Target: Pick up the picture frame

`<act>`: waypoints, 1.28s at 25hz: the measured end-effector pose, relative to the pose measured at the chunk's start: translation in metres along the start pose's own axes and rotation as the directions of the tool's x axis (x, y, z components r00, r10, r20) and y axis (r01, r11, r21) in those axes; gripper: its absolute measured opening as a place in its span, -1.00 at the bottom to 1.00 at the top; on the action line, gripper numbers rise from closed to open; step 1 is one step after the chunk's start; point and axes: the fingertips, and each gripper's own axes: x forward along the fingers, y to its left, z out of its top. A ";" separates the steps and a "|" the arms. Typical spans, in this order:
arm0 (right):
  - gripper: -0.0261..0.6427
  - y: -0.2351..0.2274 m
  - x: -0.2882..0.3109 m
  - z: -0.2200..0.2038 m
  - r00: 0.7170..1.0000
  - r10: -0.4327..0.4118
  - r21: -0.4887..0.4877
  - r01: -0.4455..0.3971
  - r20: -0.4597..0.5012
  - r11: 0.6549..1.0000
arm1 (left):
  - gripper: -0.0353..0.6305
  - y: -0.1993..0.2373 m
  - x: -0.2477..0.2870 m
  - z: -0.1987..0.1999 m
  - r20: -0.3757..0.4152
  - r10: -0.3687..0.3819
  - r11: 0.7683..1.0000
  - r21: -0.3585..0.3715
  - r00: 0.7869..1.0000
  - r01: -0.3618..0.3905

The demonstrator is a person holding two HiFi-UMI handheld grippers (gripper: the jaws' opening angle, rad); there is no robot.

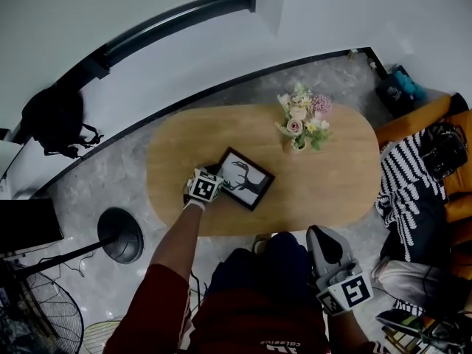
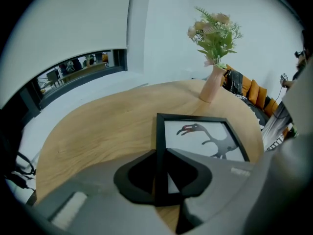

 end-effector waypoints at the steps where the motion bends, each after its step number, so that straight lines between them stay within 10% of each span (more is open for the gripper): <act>1: -0.91 0.000 -0.001 0.000 1.000 0.001 0.001 -0.001 -0.002 1.000 | -0.68 0.000 -0.002 0.000 0.005 0.004 1.000 -0.001 1.000 -0.004; 19: -0.91 0.030 -0.028 0.062 1.000 0.010 0.025 -0.011 0.030 1.000 | -0.67 -0.005 -0.117 0.063 0.218 0.069 0.998 -0.006 0.973 -0.070; 32: -0.91 0.079 -0.058 0.181 0.995 0.037 -0.063 -0.031 0.089 0.998 | -0.67 -0.031 -0.320 0.185 0.506 0.094 0.994 -0.005 0.857 -0.106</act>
